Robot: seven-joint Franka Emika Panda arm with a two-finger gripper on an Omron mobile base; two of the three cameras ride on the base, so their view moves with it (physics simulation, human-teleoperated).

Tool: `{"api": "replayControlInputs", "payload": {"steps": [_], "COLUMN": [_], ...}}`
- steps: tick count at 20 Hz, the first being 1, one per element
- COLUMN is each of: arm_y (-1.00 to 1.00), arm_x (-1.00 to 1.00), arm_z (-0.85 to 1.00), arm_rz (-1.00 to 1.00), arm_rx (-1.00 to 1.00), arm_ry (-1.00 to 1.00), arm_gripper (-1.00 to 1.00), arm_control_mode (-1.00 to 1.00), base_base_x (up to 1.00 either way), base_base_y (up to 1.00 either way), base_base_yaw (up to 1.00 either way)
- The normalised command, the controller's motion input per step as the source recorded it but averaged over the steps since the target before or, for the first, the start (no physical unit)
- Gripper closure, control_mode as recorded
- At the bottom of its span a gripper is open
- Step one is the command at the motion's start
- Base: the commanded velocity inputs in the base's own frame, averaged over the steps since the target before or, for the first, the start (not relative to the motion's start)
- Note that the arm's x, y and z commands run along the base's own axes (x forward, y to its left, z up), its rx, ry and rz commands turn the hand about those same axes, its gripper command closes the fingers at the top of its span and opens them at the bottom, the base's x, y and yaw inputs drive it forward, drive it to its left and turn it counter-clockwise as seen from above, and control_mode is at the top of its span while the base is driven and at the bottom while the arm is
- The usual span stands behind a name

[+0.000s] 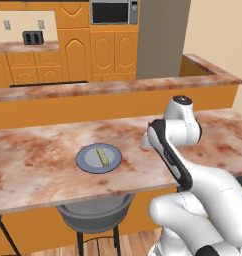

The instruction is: Retrieve the butter from the fridge and place it on a plate on the dining table. Then retrieve the butter knife by the fridge and place it near the plate.

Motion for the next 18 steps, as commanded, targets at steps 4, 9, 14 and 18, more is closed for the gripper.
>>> {"api": "replayControlInputs", "payload": {"steps": [4, 9, 14, 18], "arm_y": [0.24, 0.3, 0.07, 0.0], "arm_x": [0.67, 0.64, 0.51, 0.38], "arm_z": [-0.39, -0.51, -0.65, -0.51], "arm_rz": [0.0, 0.0, 0.0, 0.0], "arm_rx": [0.01, 0.0, 0.0, 0.0], "arm_ry": [0.04, 0.01, 0.08, 0.1], "arm_gripper": [1.0, 1.0, 1.0, 1.0], "arm_control_mode": [-1.0, -1.0, -1.0, -1.0], "base_base_x": [0.0, 0.0, 0.0, 0.0], "base_base_y": [0.0, 0.0, 0.0, 0.0], "base_base_yaw": [0.0, 0.0, 0.0, 0.0]}}
